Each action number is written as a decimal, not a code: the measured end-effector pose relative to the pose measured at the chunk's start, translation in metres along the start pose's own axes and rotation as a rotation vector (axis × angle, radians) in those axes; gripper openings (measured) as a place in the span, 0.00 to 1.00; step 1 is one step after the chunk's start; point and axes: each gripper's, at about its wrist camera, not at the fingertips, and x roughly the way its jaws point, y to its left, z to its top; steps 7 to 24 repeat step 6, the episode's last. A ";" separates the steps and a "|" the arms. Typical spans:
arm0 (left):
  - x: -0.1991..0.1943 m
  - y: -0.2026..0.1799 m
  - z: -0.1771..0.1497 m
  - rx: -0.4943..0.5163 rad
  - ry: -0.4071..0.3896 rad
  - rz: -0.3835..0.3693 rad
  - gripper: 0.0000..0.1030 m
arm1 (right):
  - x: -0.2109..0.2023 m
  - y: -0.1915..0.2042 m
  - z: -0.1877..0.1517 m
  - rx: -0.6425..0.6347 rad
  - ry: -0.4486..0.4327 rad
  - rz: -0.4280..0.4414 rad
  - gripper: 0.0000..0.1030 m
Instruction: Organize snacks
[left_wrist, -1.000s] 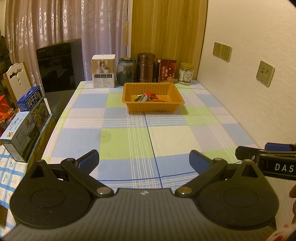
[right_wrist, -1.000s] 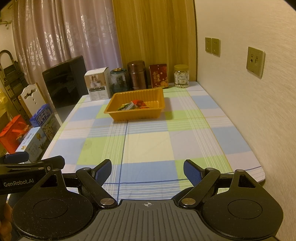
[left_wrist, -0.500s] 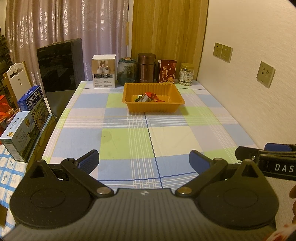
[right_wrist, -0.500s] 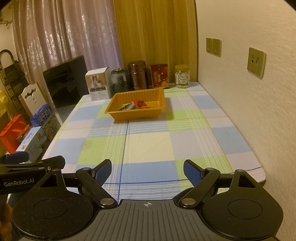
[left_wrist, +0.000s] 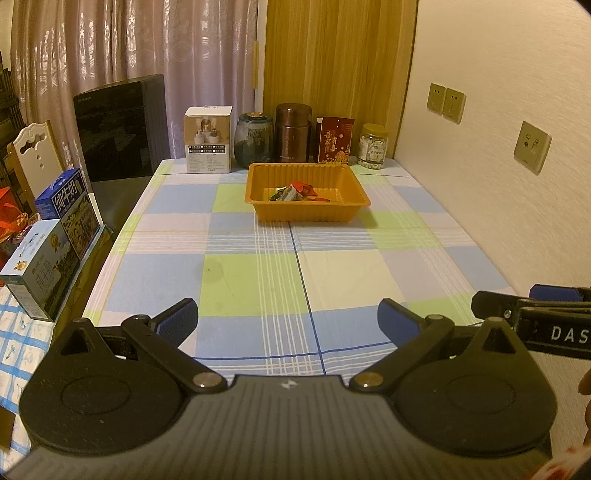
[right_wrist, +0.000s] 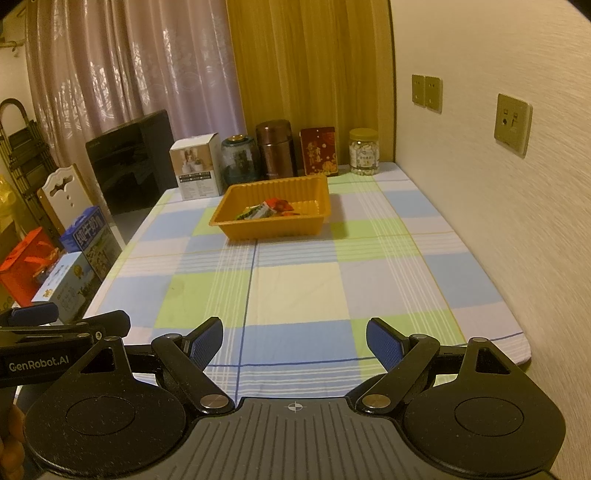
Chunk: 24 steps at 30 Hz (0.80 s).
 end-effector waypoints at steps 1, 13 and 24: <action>0.000 0.000 0.000 -0.001 -0.001 -0.002 1.00 | 0.000 0.000 0.000 0.001 0.000 0.000 0.82; 0.001 0.000 -0.001 -0.009 -0.014 -0.018 1.00 | 0.000 0.000 0.000 0.002 0.001 0.001 0.82; 0.001 0.000 -0.001 -0.009 -0.014 -0.018 1.00 | 0.000 0.000 0.000 0.002 0.001 0.001 0.82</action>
